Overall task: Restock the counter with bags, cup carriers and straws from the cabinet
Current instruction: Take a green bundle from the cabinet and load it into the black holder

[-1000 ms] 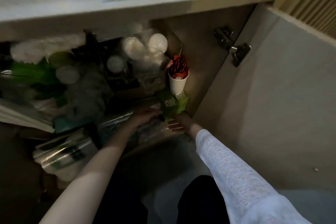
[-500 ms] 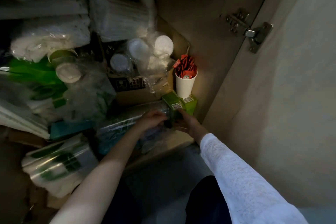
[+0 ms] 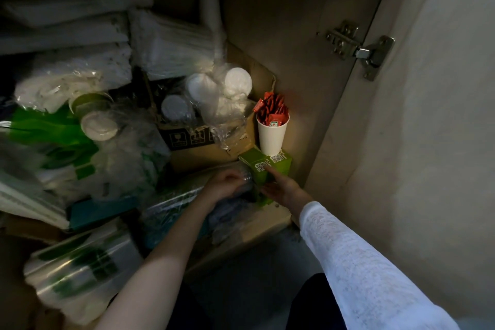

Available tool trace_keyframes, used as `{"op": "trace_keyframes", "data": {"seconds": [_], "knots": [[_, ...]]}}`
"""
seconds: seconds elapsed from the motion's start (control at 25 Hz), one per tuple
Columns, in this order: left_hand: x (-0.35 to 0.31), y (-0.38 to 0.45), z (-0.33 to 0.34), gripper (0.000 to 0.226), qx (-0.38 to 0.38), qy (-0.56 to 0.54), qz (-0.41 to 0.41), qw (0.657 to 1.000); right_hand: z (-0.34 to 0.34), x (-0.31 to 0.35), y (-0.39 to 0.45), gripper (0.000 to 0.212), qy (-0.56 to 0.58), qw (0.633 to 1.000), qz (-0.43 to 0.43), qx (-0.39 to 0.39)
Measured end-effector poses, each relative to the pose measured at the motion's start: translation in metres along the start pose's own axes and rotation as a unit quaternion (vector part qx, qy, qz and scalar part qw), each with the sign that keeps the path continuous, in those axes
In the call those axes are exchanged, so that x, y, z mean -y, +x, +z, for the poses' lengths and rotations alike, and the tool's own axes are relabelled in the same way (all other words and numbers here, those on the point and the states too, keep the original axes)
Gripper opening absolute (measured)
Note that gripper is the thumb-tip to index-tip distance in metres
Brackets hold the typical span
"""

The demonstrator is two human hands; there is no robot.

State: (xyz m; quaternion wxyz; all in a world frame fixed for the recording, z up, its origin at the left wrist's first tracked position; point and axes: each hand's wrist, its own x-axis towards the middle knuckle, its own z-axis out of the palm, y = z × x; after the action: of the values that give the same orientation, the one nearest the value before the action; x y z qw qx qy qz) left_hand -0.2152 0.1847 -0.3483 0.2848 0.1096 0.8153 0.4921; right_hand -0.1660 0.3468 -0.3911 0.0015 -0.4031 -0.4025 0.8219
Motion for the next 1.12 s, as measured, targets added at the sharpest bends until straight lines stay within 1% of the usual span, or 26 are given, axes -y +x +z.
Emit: {"op": "trace_keyframes", "data": {"seconds": [0.2,0.32,0.4,0.44,0.56,0.72,0.84,0.88,0.92,0.96,1.0,1.04,1.08,1.12], "knots": [[0.0,-0.002,-0.002,0.023,0.015,-0.003,-0.017,1.0,0.0,0.002,-0.003,0.049,-0.011,0.999,-0.017,-0.03],[0.002,-0.002,0.002,0.019,0.031,-0.003,-0.021,0.999,-0.006,0.002,-0.01,0.036,-0.032,0.998,-0.023,-0.044],[0.003,-0.001,0.006,0.013,0.049,0.004,-0.022,0.999,-0.012,0.002,-0.014,0.035,-0.054,0.997,-0.022,-0.05],[0.002,-0.001,0.007,0.015,0.058,0.009,-0.019,0.998,-0.014,0.004,-0.016,0.033,-0.054,0.997,-0.023,-0.05],[-0.003,-0.001,0.01,0.024,0.08,0.026,-0.019,0.996,-0.018,0.009,-0.029,0.024,-0.021,0.998,-0.028,-0.047],[-0.012,-0.007,0.015,0.045,0.132,0.016,-0.055,0.99,-0.023,0.01,-0.045,0.022,0.008,1.0,-0.015,-0.024],[-0.018,-0.016,0.028,0.047,0.158,0.021,-0.038,0.986,-0.026,0.013,-0.055,0.022,0.052,0.999,-0.011,0.002],[-0.021,-0.019,0.031,0.044,0.156,0.008,-0.022,0.987,-0.027,0.013,-0.057,0.023,0.069,0.997,-0.01,0.02],[-0.024,-0.021,0.034,0.04,0.148,-0.024,-0.01,0.989,-0.027,0.014,-0.061,0.025,0.084,0.996,-0.008,0.039],[-0.027,-0.022,0.034,0.042,0.137,-0.07,-0.002,0.988,-0.029,0.014,-0.063,0.028,0.093,0.994,-0.004,0.06],[-0.028,-0.023,0.034,0.054,0.127,-0.116,0.003,0.985,-0.029,0.013,-0.065,0.033,0.098,0.992,0.0,0.079],[-0.028,-0.022,0.032,0.072,0.117,-0.162,0.0,0.98,-0.03,0.014,-0.069,0.037,0.098,0.99,0.005,0.101],[-0.027,-0.021,0.031,0.085,0.112,-0.199,-0.003,0.974,-0.031,0.014,-0.073,0.038,0.09,0.988,0.01,0.124],[-0.027,-0.021,0.029,0.089,0.109,-0.235,0.003,0.966,-0.031,0.014,-0.078,0.037,0.082,0.986,0.016,0.147]]}}
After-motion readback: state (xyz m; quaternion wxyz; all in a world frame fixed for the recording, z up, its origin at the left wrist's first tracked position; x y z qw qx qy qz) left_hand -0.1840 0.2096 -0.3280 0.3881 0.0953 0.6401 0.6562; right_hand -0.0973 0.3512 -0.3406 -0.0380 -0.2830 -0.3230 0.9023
